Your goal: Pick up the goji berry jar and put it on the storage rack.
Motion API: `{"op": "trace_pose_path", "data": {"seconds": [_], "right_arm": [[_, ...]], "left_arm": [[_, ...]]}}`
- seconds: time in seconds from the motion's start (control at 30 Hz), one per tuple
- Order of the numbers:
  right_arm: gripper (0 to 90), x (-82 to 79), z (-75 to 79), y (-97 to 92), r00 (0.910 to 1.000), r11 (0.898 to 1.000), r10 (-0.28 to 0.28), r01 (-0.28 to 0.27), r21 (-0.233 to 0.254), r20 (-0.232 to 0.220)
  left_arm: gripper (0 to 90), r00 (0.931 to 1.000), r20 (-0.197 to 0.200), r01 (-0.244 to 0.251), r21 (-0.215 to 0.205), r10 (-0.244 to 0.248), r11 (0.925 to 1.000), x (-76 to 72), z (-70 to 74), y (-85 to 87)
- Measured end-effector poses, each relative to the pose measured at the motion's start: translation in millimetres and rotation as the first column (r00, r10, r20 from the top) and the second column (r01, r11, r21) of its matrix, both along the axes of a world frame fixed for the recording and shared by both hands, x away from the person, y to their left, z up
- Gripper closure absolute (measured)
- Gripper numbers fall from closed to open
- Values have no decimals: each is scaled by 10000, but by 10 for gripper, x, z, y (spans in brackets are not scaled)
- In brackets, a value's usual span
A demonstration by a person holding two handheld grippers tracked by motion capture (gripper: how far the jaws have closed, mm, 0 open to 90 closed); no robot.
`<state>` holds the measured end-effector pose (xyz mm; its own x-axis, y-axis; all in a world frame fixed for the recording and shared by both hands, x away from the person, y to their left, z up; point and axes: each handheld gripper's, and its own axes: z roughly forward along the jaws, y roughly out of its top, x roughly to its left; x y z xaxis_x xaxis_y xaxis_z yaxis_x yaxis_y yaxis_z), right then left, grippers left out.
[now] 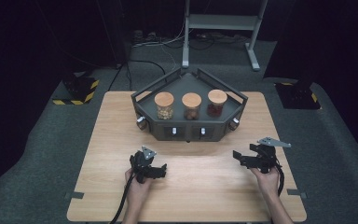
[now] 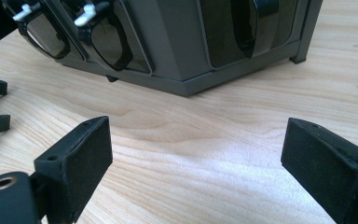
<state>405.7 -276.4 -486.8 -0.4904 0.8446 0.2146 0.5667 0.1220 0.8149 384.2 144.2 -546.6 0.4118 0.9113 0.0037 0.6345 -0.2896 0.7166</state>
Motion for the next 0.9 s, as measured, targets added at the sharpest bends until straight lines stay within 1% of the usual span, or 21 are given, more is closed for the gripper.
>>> {"op": "trace_pose_path", "data": {"seconds": [0.1,0.3,0.37,0.63,0.8,0.9], "right_arm": [[86,-18,-27,-15,10000,10000,-56,56,5,-35],[86,-46,-85,-27,9999,9996,-121,120,-257,-22],[86,-51,-106,-27,9999,9995,-133,132,-279,-55],[86,-82,-185,15,10000,9967,-59,56,-811,-29],[86,-99,-246,27,9999,9957,-20,6,-921,-151],[86,-108,-270,34,9999,9949,-5,-10,-1006,-151]], "left_arm": [[23,10000,5,-5,-8,5,10000,0,0,-1],[23,10000,0,3,2,-3,10000,0,0,0],[23,10000,0,1,2,-1,10000,0,0,0],[23,10000,1,1,1,-1,10000,0,0,0],[23,10000,2,2,1,-2,10000,0,0,0],[23,10000,2,2,1,-2,10000,0,0,0]]}}
